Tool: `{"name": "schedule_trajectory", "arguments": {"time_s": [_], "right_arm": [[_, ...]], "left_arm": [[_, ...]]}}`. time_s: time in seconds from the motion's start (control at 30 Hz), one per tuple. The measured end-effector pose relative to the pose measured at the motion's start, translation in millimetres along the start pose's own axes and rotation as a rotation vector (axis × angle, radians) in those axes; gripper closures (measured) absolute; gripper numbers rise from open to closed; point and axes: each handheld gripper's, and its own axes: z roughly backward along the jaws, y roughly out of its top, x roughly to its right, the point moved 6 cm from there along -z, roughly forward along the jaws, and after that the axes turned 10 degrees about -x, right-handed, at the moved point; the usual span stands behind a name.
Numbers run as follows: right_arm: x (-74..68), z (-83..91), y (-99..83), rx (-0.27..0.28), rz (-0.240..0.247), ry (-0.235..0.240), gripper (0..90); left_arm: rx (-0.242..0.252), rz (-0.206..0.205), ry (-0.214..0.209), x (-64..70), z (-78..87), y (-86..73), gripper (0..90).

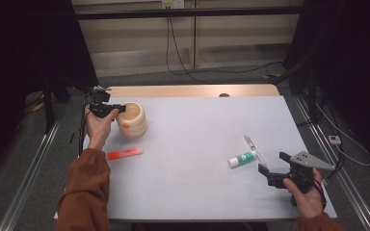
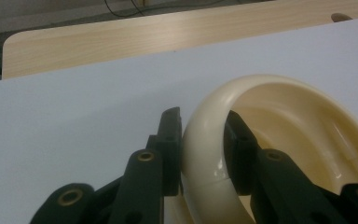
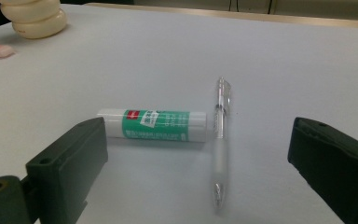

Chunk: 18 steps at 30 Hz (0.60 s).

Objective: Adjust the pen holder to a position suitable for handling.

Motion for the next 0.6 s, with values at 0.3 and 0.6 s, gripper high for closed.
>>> {"name": "schedule_trajectory", "arguments": {"time_s": [0.3,0.6], "right_arm": [[-0.2,-0.5,0.0,-0.003,0.005,0.001,4.6],[1.1,2.0,-1.6,-0.002,-0.001,-0.004,4.5]], "left_arm": [[0.044,0.010,-0.025,7.7,14.7,4.0,71.0],[0.079,-0.004,-0.049,24.5,28.0,7.4,71.2]]}}
